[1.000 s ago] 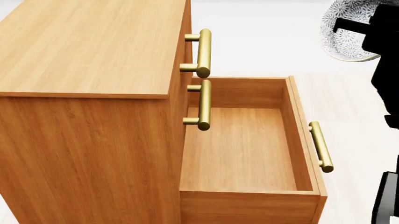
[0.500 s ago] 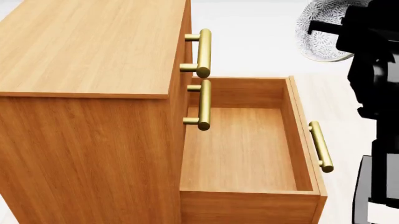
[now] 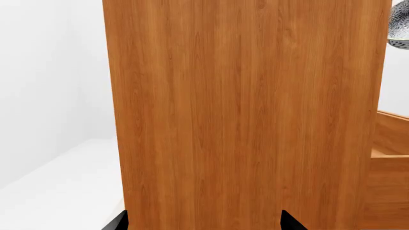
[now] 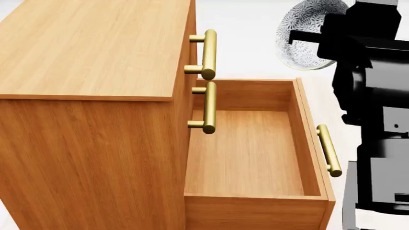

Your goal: Put the bowl in the bottom drawer of the cabinet and close it.

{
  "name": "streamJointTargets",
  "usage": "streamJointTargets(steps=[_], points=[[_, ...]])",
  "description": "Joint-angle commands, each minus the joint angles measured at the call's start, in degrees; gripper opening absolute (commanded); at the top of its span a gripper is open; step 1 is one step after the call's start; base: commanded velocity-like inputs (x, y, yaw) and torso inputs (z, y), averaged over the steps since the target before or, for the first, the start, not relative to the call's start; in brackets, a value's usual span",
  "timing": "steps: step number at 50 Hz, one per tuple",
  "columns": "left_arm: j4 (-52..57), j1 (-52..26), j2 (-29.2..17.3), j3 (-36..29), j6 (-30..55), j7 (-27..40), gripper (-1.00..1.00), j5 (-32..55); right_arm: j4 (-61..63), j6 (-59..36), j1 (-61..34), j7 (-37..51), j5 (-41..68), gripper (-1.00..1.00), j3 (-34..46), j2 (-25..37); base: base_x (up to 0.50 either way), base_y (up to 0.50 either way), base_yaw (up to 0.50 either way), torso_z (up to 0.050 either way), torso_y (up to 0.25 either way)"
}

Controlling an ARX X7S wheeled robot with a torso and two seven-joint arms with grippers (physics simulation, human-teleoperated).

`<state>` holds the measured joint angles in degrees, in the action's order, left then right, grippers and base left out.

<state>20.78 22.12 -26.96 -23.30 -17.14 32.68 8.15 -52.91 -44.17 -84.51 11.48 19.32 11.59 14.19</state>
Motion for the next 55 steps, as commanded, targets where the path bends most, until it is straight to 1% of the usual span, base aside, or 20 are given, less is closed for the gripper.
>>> streamJointTargets(steps=[1,26,55], points=[[-0.34,-0.13,0.04,-0.15,-0.35,0.07,1.00,0.05,0.92,-0.01,0.47,-1.16,-0.38,-1.00,1.04,-1.19,0.00,0.00,0.00,0.000,0.000],[-0.77,-0.41,-0.10,-0.36,-0.79,0.18,1.00,0.29,3.04,-0.42,3.70,-1.86,-0.08,-1.00,2.44,-2.27,0.00,0.00,0.00,0.000,0.000],[-0.52,-0.40,-0.44,-0.61,-0.68,0.51,1.00,0.35,2.13,1.40,6.80,-2.42,-0.25,-1.00,3.76,-3.16,0.00,0.00,0.00,0.000,0.000]])
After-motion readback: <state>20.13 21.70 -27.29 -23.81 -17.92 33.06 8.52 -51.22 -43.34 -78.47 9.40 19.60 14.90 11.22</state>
